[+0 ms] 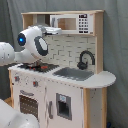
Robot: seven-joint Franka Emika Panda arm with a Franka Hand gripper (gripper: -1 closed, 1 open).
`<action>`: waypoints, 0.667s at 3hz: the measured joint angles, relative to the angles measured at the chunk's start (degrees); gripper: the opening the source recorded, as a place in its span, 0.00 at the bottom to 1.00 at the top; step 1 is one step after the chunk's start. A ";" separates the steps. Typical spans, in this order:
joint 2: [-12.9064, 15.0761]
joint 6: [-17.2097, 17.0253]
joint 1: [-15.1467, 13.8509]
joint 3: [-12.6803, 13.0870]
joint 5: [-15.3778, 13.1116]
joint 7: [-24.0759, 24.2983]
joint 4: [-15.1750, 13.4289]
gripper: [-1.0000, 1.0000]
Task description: Play with the kitchen
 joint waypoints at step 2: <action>-0.36 0.39 0.87 -0.48 0.00 -0.24 0.82 1.00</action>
